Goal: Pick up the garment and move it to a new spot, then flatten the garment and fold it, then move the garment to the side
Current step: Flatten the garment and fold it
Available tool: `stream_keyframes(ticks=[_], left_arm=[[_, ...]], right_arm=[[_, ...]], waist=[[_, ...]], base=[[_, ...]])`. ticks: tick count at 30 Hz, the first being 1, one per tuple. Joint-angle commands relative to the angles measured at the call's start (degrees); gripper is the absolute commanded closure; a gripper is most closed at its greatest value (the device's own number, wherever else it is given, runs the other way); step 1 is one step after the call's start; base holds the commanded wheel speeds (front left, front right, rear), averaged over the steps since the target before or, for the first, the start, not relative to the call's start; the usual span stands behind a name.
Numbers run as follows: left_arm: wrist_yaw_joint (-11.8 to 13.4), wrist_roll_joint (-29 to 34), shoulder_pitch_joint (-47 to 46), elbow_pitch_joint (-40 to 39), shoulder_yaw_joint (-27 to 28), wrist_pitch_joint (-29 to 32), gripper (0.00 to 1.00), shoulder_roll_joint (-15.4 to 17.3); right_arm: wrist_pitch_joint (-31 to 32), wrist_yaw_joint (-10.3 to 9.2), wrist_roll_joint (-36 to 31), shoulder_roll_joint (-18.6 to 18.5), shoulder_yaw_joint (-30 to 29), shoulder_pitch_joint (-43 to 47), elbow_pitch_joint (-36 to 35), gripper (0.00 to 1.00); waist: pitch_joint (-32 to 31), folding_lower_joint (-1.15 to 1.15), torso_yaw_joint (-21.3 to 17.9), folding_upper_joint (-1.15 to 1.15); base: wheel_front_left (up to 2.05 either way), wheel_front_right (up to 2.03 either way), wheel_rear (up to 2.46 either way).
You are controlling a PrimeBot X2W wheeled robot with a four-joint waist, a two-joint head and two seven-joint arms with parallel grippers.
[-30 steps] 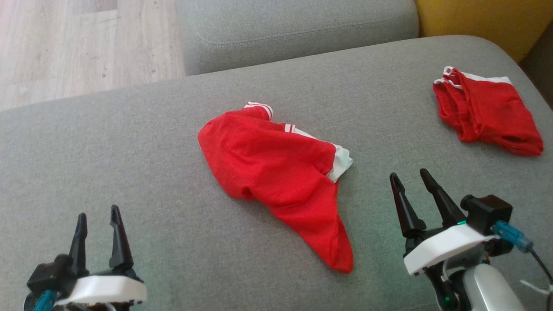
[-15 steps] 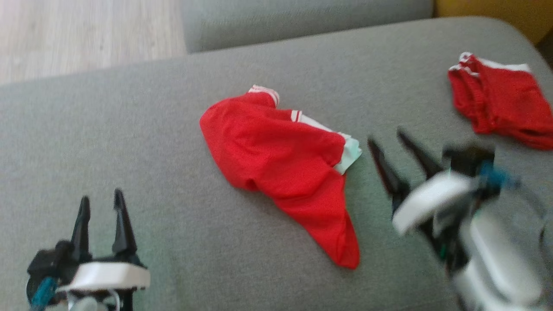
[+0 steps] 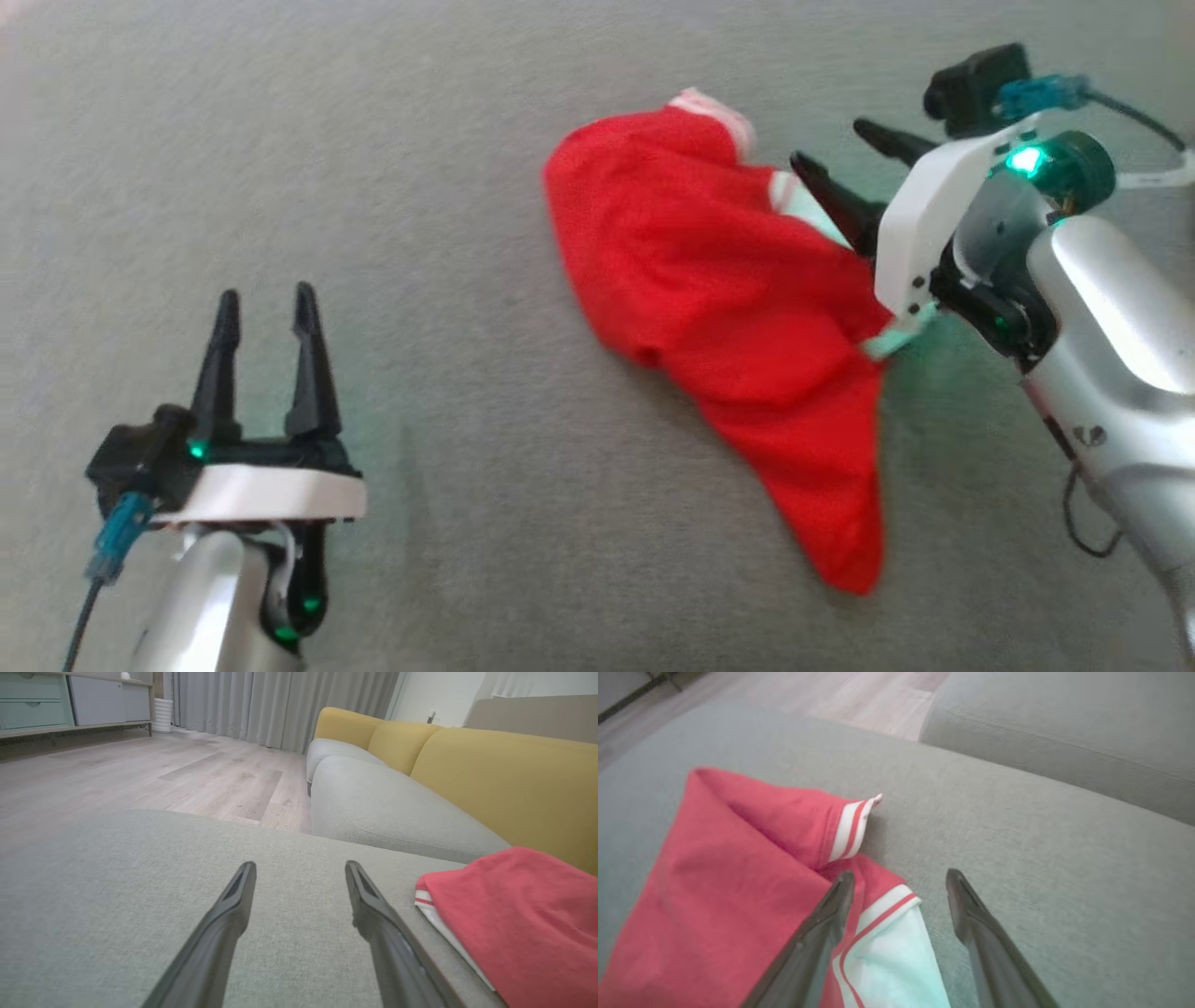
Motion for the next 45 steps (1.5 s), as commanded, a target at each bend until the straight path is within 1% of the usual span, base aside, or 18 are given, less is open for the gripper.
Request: stream_keyframes(ticks=[1,5,8,12,16,17,18,19,21,27,28,32,35,38,41,45], left_arm=[[-0.5,0.5,-2.3,-1.1,1.6,-0.7,0.0,0.6],[-1.1,0.6,-3.0,-0.1,1.1,-1.0,0.0,0.0],[-1.5,0.6,-3.2,0.5,1.2,-1.2,0.0,-0.2],[-1.8,0.7,-3.7,1.2,1.4,-1.4,0.0,-0.3],[-2.1,0.9,-4.1,1.7,1.5,-1.5,0.0,-0.4],[-2.1,0.9,-4.2,1.7,1.5,-1.5,0.0,-0.4],[-2.2,0.9,-4.3,1.8,1.5,-1.6,0.0,-0.4],[-2.3,0.9,-4.3,1.9,1.6,-1.6,0.0,-0.4],[-2.4,1.0,-4.4,2.1,1.6,-1.6,0.0,-0.3],[-2.5,1.0,-3.6,2.6,2.2,-1.7,0.0,-0.2],[-2.5,1.0,-3.6,2.6,2.2,-1.7,0.0,-0.2],[-2.4,0.9,-1.9,2.8,2.9,-1.7,0.0,-0.1],[-2.4,0.9,-0.9,2.7,3.2,-1.7,0.0,-0.3],[-2.2,1.0,0.0,2.6,3.4,-1.7,0.0,-0.4],[-2.0,1.0,0.7,2.0,3.7,-1.7,0.0,-0.6],[-1.7,1.0,1.2,1.1,4.2,-1.7,0.0,-0.7]], right_arm=[[0.3,-0.04,0.7,-1.4,2.0,-1.8,-0.7,0.0],[1.1,-0.04,3.3,-4.3,10.3,-4.1,1.9,0.0],[0.7,-0.04,4.1,-5.7,15.0,-5.5,4.8,0.0],[0.2,-0.04,5.0,-5.6,18.4,-6.3,9.8,0.0],[2.6,-0.04,6.7,-4.7,21.7,-6.2,13.8,0.0],[3.0,-0.04,7.4,-4.5,22.2,-6.2,14.3,0.59],[3.0,-0.04,7.9,-4.4,23.0,-6.4,14.3,0.96],[2.7,-0.04,8.7,-4.2,23.2,-6.5,14.5,1.0],[0.5,-0.04,9.9,-3.9,23.0,-7.4,14.5,1.0],[-9.8,-0.04,12.7,-2.5,20.0,-11.1,11.4,1.0],[-9.8,-0.04,12.7,-2.5,20.0,-11.1,11.4,1.0],[-15.5,-0.04,12.9,-2.6,18.4,-13.4,7.2,1.0],[-17.5,-0.04,12.7,-2.8,17.6,-14.0,4.4,1.0],[-18.2,-0.04,13.0,-2.1,16.7,-14.2,1.2,1.0],[-18.3,-0.04,14.5,0.2,15.3,-14.9,-2.0,1.0],[-19.9,-0.04,16.0,5.4,12.4,-18.0,-4.2,1.0]], waist=[[2.8,-0.02,3.6,0.0],[3.5,-0.02,5.5,0.0],[3.8,-0.02,6.2,0.0],[3.9,-0.02,6.5,0.0],[3.6,-0.02,6.3,0.0],[3.6,-0.02,6.2,0.0],[3.6,-0.02,6.1,0.0],[3.5,-0.02,5.9,0.0],[3.2,-0.02,5.4,0.0],[0.1,-0.02,3.9,0.0],[0.1,-0.02,3.9,0.0],[-4.0,-0.02,2.4,0.0],[-6.1,-0.02,1.8,0.0],[-7.7,-0.02,1.5,0.0],[-8.2,-0.02,1.1,0.0],[-7.8,-0.02,0.8,0.0]], base=[[0.0,0.0,0.0],[0.0,0.0,0.0],[0.0,0.0,0.0],[0.0,0.0,0.0],[0.0,0.0,0.0],[0.0,0.0,0.0],[0.0,0.0,0.0],[0.0,0.0,0.0],[0.0,0.0,0.0],[0.0,0.0,0.0],[0.0,0.0,0.0],[0.0,0.0,0.0],[0.0,0.0,0.0],[0.0,0.0,0.0],[0.0,0.0,0.0],[0.0,0.0,0.0]])
